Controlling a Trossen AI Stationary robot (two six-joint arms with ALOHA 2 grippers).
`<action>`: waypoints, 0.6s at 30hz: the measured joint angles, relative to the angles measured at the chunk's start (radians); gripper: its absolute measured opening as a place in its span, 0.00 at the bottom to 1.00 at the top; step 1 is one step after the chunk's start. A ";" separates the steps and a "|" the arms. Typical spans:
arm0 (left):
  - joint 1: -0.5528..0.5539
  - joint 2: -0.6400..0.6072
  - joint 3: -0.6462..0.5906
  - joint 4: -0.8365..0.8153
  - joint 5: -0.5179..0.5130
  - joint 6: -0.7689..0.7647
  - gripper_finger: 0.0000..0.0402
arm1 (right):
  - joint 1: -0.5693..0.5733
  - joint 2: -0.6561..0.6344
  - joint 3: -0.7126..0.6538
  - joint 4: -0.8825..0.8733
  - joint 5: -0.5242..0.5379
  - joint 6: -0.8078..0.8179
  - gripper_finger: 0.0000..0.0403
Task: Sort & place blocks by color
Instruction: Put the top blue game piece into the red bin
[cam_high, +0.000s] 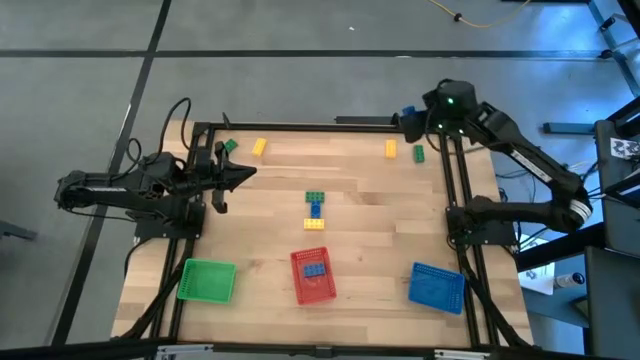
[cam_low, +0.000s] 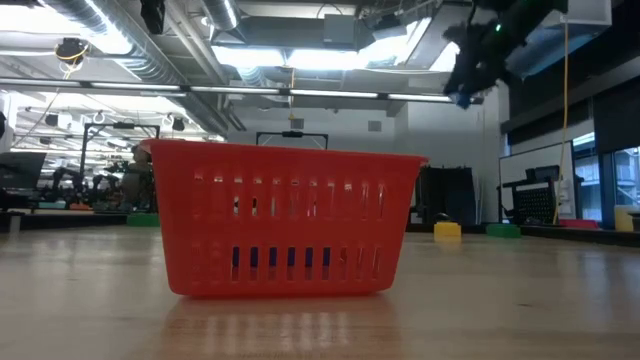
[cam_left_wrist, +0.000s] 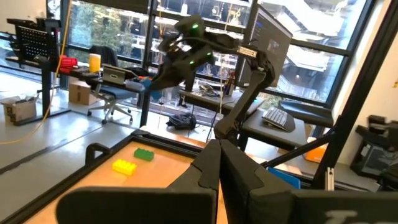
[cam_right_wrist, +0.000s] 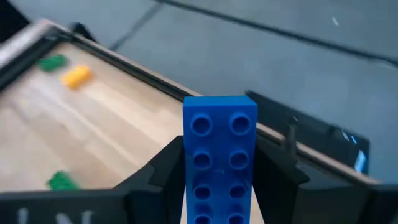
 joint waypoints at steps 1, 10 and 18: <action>0.000 0.000 0.000 0.000 0.000 0.000 0.00 | 0.022 -0.014 0.000 0.014 -0.014 -0.006 0.36; 0.000 0.000 0.000 0.001 0.000 -0.004 0.00 | 0.302 -0.059 0.000 0.187 -0.134 0.008 0.36; 0.000 0.000 0.000 0.010 0.000 -0.008 0.00 | 0.627 -0.059 0.000 0.396 -0.151 0.054 0.36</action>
